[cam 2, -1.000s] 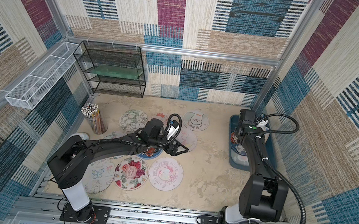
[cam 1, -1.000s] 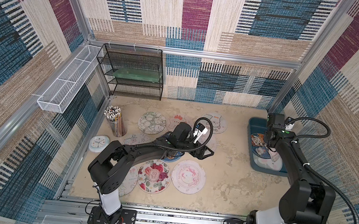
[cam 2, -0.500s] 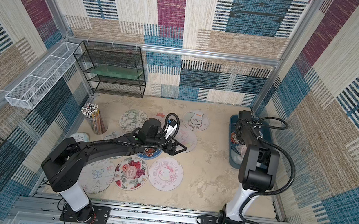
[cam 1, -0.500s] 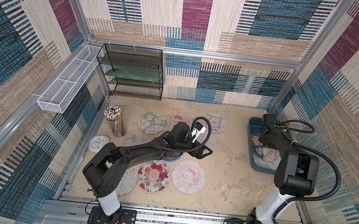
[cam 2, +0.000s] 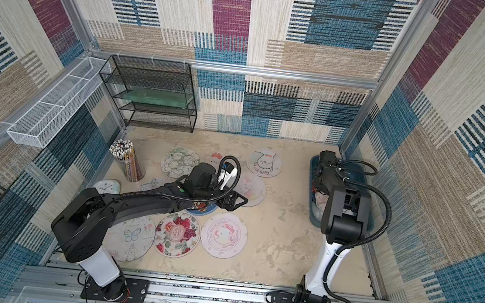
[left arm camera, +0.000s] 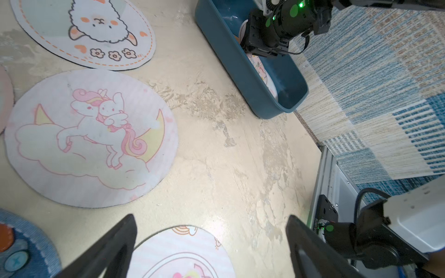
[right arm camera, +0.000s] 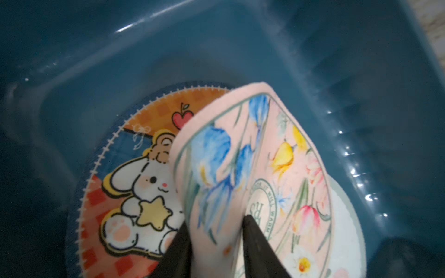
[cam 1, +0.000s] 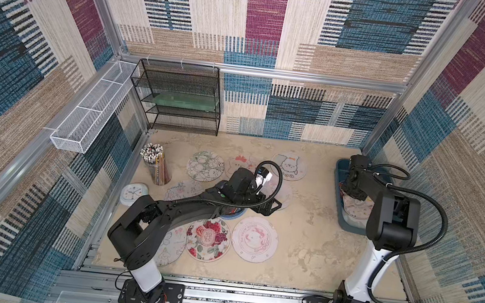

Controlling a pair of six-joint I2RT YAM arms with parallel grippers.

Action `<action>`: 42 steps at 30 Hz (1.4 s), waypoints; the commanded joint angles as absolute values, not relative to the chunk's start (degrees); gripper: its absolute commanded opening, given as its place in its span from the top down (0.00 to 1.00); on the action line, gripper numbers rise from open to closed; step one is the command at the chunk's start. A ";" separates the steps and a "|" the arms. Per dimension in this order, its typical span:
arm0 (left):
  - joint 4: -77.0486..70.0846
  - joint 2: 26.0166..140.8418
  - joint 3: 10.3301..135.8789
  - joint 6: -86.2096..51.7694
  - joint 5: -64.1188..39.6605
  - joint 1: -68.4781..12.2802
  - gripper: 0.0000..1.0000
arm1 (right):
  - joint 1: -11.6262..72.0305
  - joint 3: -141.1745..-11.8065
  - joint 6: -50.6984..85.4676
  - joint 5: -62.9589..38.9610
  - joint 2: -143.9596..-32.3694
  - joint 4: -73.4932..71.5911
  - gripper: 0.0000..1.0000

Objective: Put the coasters into the storage box
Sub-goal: Place the coaster in the storage box, then move the storage box to the center of the board.

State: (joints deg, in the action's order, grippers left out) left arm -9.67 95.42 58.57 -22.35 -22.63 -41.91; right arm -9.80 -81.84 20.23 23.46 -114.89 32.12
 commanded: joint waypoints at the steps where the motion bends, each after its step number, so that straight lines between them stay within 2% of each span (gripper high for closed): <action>1: -13.78 95.05 57.35 -22.63 -20.86 -41.93 0.04 | -10.17 -81.37 19.87 20.38 -114.32 30.34 0.54; 3: -15.51 95.27 56.78 -23.46 -20.48 -41.92 0.00 | -10.20 -80.82 19.52 19.70 -113.44 30.01 0.46; 8: -17.05 96.21 56.65 -25.72 -18.54 -41.90 0.00 | -10.38 -78.76 19.24 16.15 -109.74 27.77 0.25; 16: -17.91 95.63 56.16 -26.65 -17.49 -41.92 0.00 | -9.83 -77.10 19.09 9.01 -106.13 25.24 0.20; 25: -16.90 96.90 57.19 -26.01 -17.75 -41.92 0.00 | -4.94 -70.53 18.28 -0.45 -101.54 19.03 0.11; 35: -12.71 97.60 58.55 -24.13 -15.96 -41.92 0.00 | 0.39 -70.40 18.13 -7.66 -102.79 17.27 0.11; 42: -9.17 97.32 58.93 -22.68 -12.64 -41.92 0.00 | 4.16 -70.93 18.45 -8.44 -103.69 17.26 0.11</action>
State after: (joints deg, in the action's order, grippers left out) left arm -11.42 97.49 58.33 -24.80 -14.96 -41.91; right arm 3.31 -70.43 18.15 -6.50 -103.28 18.70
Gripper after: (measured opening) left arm 0.996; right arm 0.892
